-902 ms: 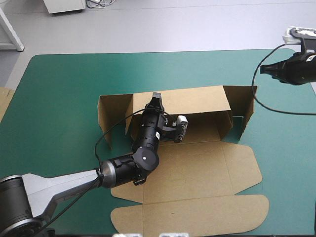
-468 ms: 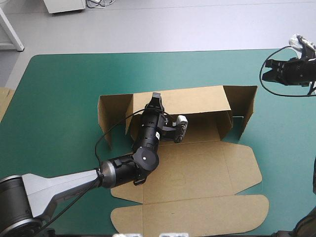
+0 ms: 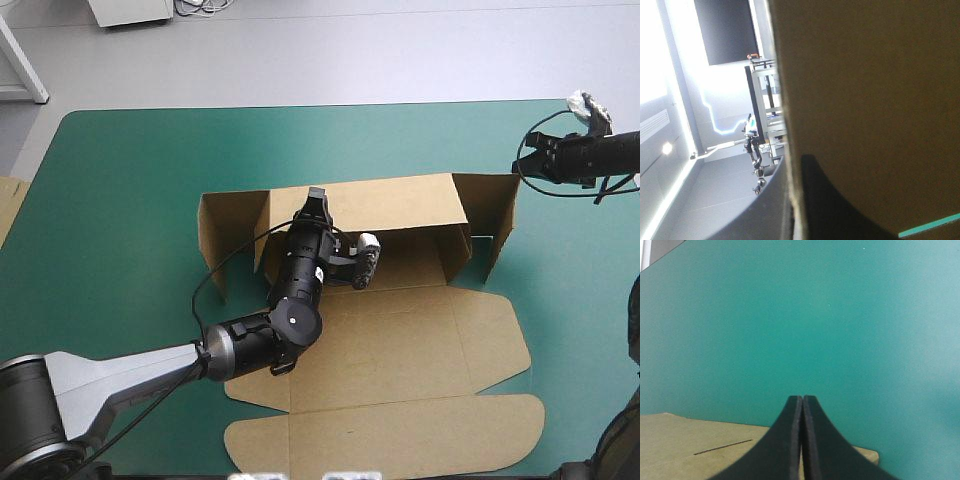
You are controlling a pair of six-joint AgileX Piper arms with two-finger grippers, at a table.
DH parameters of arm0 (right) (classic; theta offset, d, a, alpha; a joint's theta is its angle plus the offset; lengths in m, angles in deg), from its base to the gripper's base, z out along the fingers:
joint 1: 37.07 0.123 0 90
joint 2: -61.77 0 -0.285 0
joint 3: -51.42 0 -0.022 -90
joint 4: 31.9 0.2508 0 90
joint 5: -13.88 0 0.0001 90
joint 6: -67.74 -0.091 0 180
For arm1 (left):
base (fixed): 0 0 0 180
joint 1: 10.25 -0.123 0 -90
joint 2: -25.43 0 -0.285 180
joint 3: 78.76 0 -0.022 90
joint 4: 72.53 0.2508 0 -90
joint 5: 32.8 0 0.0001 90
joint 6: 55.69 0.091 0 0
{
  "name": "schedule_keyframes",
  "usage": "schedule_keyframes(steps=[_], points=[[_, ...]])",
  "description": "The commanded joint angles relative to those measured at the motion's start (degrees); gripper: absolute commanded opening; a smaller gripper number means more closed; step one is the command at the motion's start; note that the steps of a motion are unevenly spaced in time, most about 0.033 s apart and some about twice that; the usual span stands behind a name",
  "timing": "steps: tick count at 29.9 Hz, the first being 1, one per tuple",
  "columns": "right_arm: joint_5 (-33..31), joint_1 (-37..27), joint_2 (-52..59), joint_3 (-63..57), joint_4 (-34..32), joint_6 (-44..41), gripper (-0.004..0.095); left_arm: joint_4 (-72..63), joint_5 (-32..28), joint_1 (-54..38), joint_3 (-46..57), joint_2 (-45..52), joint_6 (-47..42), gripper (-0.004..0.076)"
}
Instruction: Fold the box
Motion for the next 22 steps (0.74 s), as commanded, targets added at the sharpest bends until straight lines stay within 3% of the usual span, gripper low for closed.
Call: schedule_keyframes(steps=[1,22], points=[[-2.4,-0.2,2.9,1.9,4.6,2.6,-0.0019,0.2,1.7,0.4,-0.7,2.2,-0.2,-0.0010],[-3.1,3.3,7.8,-7.6,1.0,4.5,-0.0019,-0.5,1.7,0.4,-0.7,2.2,-0.2,-0.0010]])
